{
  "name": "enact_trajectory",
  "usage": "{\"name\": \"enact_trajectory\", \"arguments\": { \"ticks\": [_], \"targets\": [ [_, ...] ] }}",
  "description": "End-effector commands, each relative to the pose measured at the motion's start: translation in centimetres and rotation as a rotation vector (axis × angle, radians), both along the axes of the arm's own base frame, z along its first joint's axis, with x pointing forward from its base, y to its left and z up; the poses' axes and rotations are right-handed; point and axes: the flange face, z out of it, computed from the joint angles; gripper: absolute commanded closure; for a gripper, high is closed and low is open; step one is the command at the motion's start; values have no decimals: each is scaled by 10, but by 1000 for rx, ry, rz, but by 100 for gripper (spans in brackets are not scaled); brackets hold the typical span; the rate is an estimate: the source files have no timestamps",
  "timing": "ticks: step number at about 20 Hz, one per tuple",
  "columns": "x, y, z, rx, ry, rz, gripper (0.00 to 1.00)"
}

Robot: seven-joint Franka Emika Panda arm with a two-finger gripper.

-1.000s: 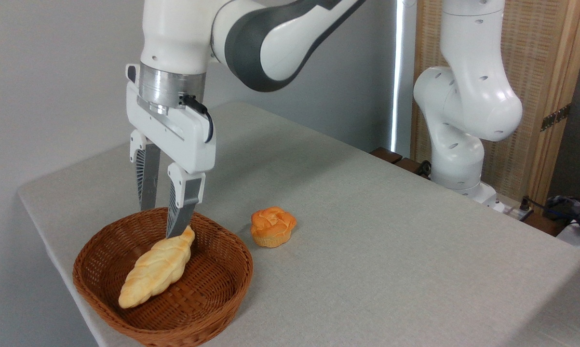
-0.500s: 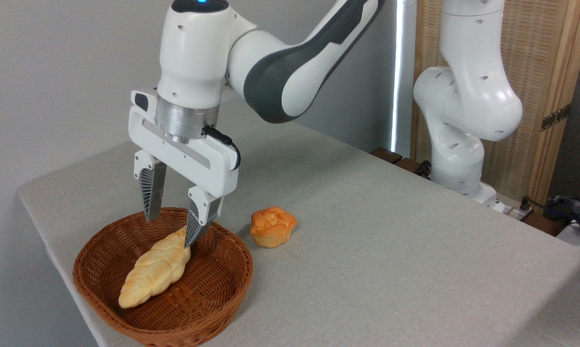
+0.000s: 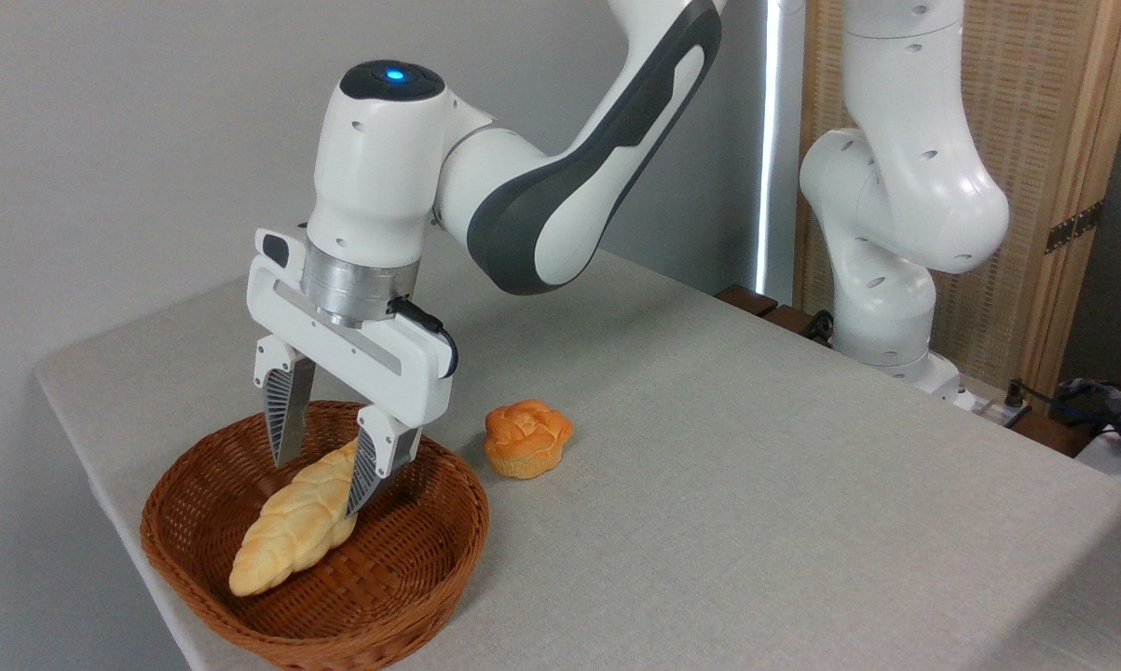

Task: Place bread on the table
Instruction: 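Lower the open gripper around the middle of the golden bread roll, then close the gripper on the bread roll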

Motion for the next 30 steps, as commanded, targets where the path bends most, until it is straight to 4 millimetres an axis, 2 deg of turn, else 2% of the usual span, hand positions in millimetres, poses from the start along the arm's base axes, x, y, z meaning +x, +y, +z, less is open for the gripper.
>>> {"name": "enact_trajectory", "arguments": {
  "ticks": [1,4,10,13,16,19,22,25,30],
  "targets": [
    [2,-9,-10,-17,-11,15,0],
    [1,-24,-25,-14,10,-8,0],
    [2,-25,-31,-12,13,-7,0],
    [2,-24,-31,-11,11,-8,17],
    [2,-24,-31,-10,9,-13,41],
    [2,-23,-30,-11,9,-12,54],
    [2,-23,-30,-9,9,-13,55],
    [2,-23,-30,-8,10,-17,61],
    [3,-22,-29,-7,7,-20,61]
  ]
}}
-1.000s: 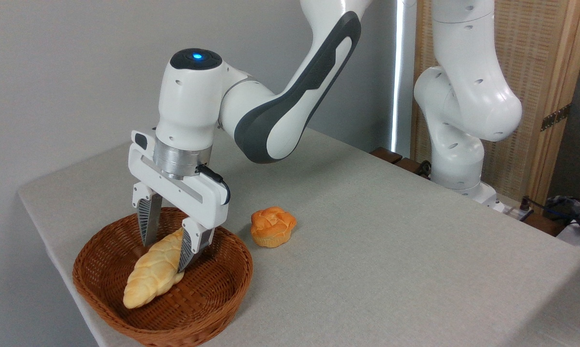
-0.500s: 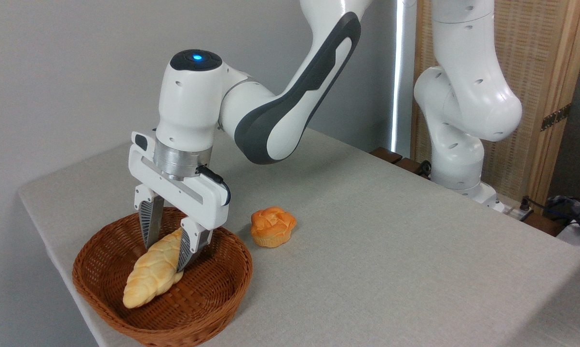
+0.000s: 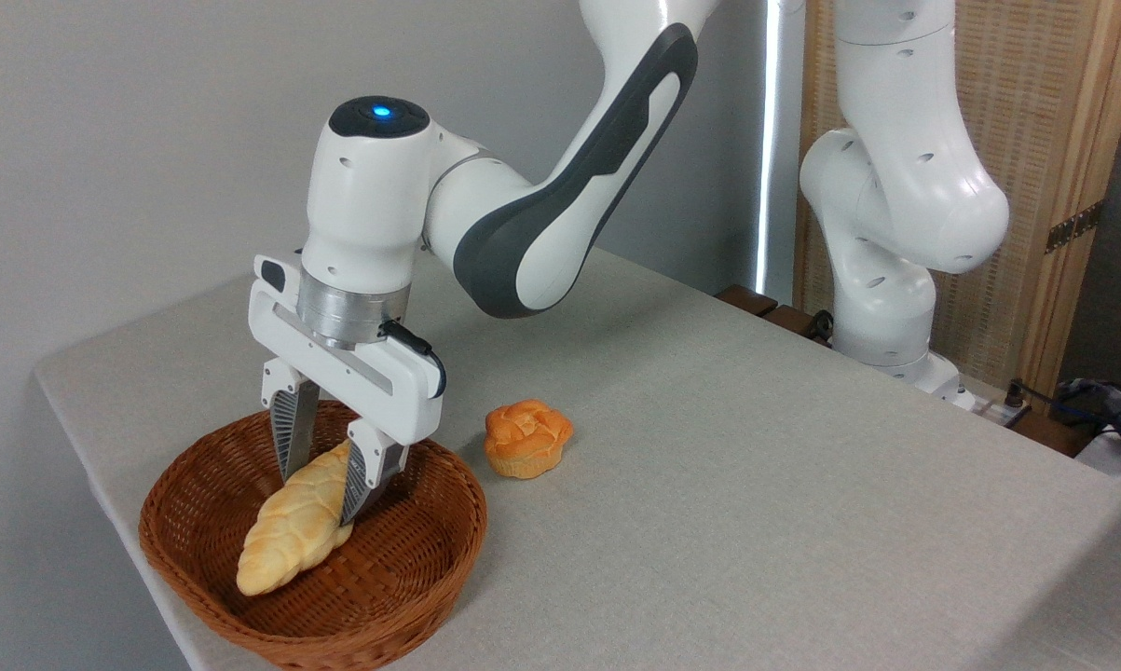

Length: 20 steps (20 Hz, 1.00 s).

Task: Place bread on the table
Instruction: 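Close the gripper on the bread roll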

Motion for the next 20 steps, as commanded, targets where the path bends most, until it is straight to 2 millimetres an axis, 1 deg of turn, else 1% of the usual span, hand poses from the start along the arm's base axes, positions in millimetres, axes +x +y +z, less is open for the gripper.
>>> {"name": "enact_trajectory", "arguments": {
  "ticks": [1,8,9,11,13,18,20],
  "targets": [
    [0,-3,-2,-14,-10,3,61],
    [0,1,4,-17,-16,11,63],
    [1,4,9,-19,-25,17,63],
    [-1,9,27,-28,-51,27,63],
    [-2,16,36,-30,-49,34,63],
    [-7,17,53,-47,-54,37,63],
    [-13,22,67,-67,-45,42,63]
  ]
}}
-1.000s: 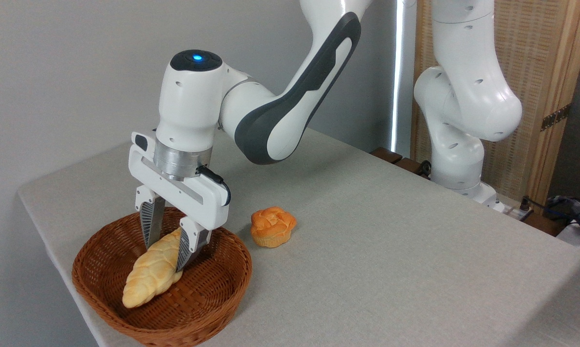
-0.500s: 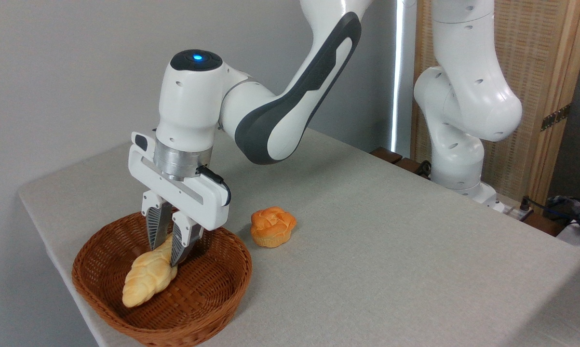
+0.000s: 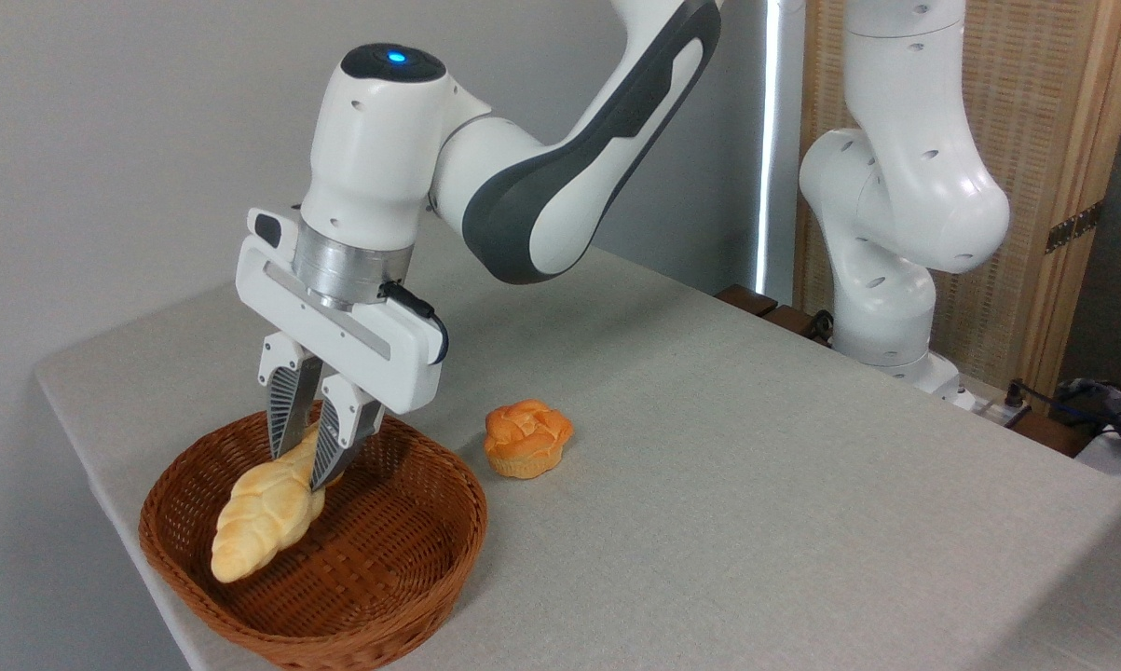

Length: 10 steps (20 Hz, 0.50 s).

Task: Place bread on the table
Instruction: 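Lift the bread roll out of the basket and carry it beyond the orange pastry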

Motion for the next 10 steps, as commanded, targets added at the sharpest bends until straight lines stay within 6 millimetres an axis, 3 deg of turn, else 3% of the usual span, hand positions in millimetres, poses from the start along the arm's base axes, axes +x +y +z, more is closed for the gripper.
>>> {"name": "enact_trajectory", "arguments": {
  "ticks": [1,4,10],
  "targets": [
    [-16,9,31,-46,33,7,63],
    [-39,7,59,-57,101,-41,62],
    [-64,4,77,-31,149,-194,62]
  ]
}}
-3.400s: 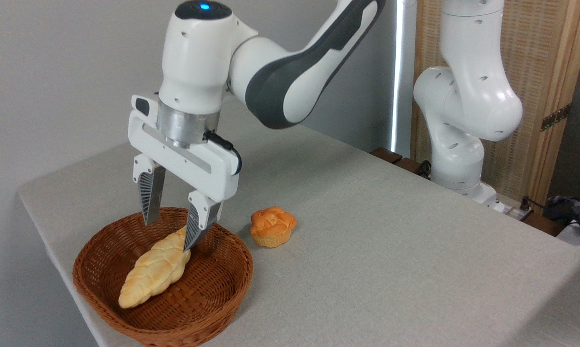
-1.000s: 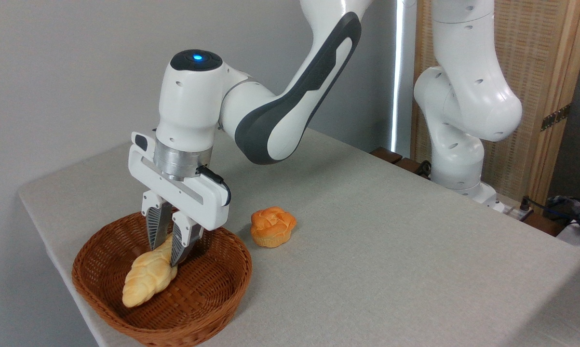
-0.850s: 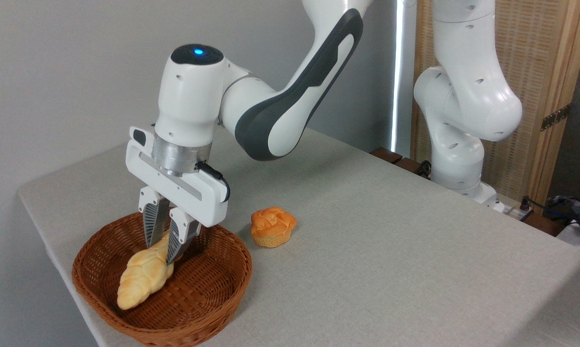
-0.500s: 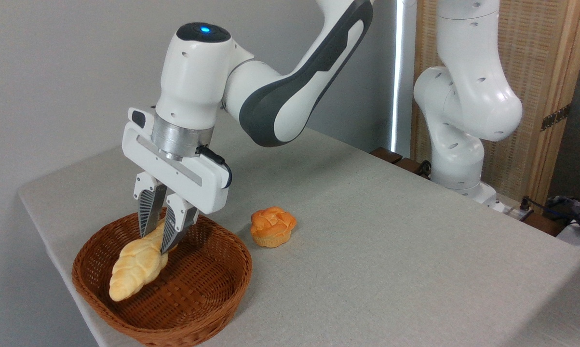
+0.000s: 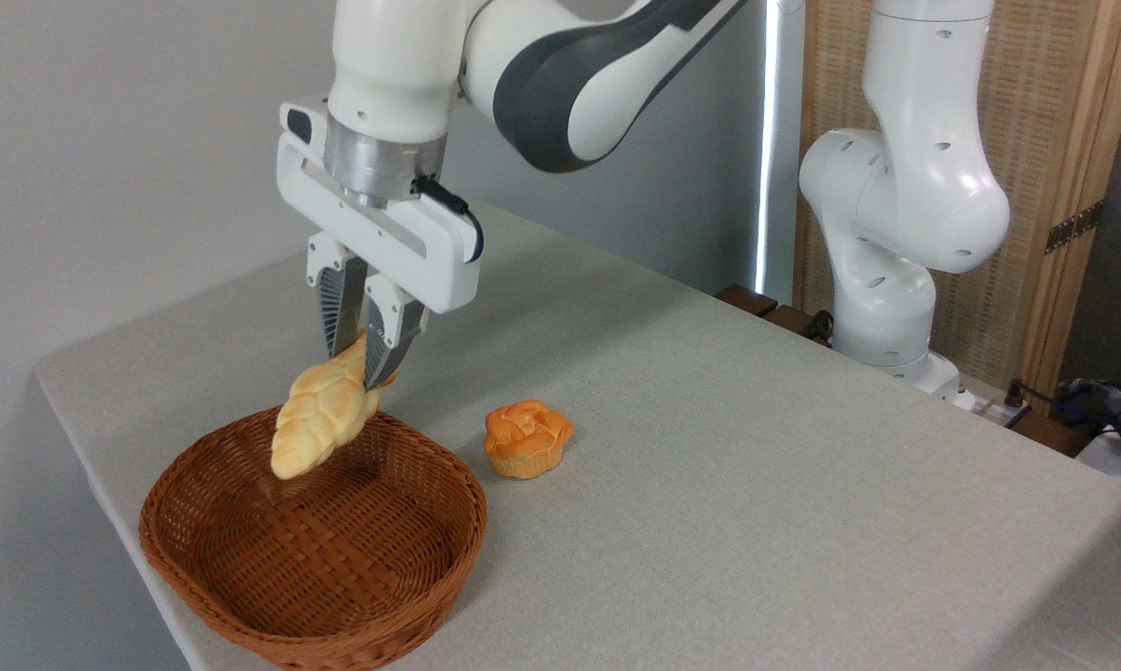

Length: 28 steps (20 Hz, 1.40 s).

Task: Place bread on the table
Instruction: 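Lift the bread roll out of the basket and carry it beyond the orange pastry, then lower the bread roll onto the table and open the gripper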

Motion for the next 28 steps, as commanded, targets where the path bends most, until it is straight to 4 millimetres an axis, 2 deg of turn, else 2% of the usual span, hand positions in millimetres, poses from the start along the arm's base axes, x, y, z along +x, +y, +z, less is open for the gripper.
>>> {"name": "enact_trajectory", "arguments": {
  "ticks": [1,3,6,11,13,15,17,21,22,28],
  "targets": [
    [-18,0,7,-2,29,-114,62],
    [-33,0,13,7,47,-206,62],
    [-61,0,11,19,62,-303,62],
    [-89,-19,-1,25,84,-400,61],
    [-94,-33,-8,58,99,-439,59],
    [-97,-38,-15,62,113,-451,54],
    [-101,-45,-24,65,129,-467,42],
    [-103,-49,-31,85,138,-481,33],
    [-103,-49,-33,87,138,-482,27],
    [-102,-48,-43,117,152,-491,22]
  ]
}}
